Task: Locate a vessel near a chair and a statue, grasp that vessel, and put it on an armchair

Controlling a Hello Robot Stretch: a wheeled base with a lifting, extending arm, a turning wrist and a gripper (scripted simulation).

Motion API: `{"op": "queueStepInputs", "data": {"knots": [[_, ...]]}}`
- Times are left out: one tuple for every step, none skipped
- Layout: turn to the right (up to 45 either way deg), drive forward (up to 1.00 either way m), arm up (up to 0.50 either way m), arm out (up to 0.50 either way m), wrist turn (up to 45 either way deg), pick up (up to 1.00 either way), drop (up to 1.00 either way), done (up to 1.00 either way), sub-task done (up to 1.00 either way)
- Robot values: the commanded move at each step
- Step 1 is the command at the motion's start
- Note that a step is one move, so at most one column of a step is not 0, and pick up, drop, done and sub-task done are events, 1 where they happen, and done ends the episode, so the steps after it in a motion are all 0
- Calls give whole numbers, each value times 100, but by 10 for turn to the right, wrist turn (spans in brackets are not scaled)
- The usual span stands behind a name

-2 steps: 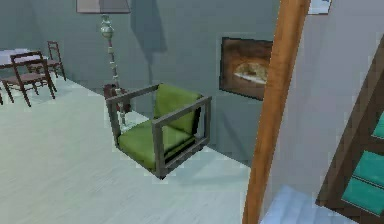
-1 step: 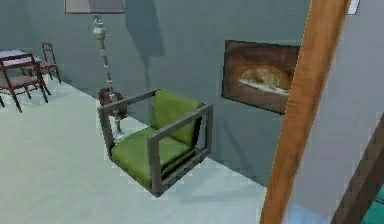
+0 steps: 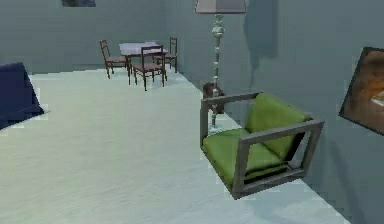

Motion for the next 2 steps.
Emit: {"op": "queueStepInputs", "data": {"knots": [[0,30,0,0,0,0,0,0,0],[-450,0,0,0,0,0,0,0,0]]}}
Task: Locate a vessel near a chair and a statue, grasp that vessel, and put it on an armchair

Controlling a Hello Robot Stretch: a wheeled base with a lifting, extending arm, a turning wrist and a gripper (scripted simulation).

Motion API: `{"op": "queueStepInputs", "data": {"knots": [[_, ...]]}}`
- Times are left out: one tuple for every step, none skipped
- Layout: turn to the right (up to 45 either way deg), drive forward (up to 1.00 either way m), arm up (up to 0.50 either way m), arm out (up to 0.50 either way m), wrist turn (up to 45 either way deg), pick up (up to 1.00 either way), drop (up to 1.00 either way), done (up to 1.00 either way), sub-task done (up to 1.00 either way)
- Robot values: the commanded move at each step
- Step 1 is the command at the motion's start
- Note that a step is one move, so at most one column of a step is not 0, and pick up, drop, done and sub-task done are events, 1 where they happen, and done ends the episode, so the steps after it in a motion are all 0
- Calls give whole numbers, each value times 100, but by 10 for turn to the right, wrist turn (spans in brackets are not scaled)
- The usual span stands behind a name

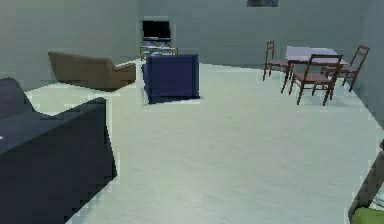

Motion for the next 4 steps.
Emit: {"op": "queueStepInputs", "data": {"knots": [[0,100,0,0,0,0,0,0,0],[-60,0,0,0,0,0,0,0,0],[0,55,0,0,0,0,0,0,0],[-150,0,0,0,0,0,0,0,0]]}}
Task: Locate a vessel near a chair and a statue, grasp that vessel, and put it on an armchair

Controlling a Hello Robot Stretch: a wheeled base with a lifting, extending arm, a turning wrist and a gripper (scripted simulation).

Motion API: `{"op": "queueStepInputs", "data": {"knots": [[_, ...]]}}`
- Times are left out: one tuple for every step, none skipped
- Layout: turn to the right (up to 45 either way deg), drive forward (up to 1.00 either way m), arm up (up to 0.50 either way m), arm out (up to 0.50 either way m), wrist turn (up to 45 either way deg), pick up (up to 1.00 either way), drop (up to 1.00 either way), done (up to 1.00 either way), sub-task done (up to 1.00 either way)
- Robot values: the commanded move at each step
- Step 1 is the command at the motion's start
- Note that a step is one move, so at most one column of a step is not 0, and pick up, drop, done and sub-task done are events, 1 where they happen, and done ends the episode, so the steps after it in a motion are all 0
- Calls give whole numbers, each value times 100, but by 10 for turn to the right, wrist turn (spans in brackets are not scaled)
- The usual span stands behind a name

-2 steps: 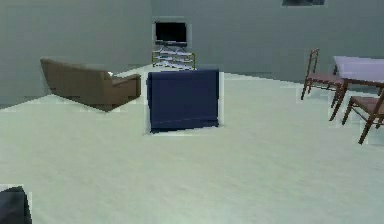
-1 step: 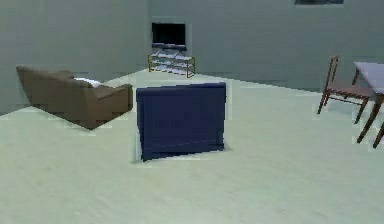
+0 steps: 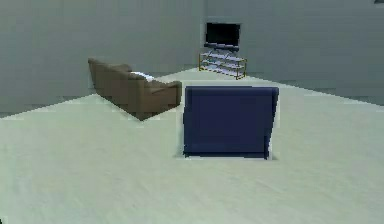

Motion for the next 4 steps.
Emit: {"op": "queueStepInputs", "data": {"knots": [[0,50,0,0,0,0,0,0,0],[-450,0,0,0,0,0,0,0,0],[0,80,0,0,0,0,0,0,0],[-450,0,0,0,0,0,0,0,0]]}}
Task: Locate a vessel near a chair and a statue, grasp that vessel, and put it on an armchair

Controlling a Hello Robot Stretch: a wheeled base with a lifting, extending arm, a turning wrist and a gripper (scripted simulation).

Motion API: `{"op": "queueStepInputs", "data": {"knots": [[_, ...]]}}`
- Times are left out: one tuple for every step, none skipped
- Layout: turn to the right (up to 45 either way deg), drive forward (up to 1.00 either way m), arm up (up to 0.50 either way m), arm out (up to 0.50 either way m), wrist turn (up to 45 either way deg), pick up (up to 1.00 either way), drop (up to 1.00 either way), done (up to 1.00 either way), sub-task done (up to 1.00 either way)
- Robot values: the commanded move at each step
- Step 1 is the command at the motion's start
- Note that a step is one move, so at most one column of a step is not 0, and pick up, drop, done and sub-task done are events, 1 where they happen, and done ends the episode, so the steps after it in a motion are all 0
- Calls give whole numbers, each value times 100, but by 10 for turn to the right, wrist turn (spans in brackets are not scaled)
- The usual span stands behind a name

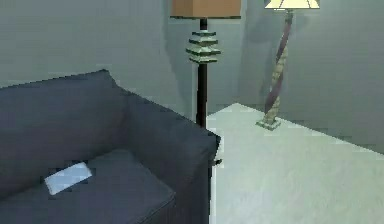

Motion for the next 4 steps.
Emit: {"op": "queueStepInputs", "data": {"knots": [[-300,0,0,0,0,0,0,0,0],[450,0,0,0,0,0,0,0,0],[270,0,0,0,0,0,0,0,0],[-450,0,0,0,0,0,0,0,0]]}}
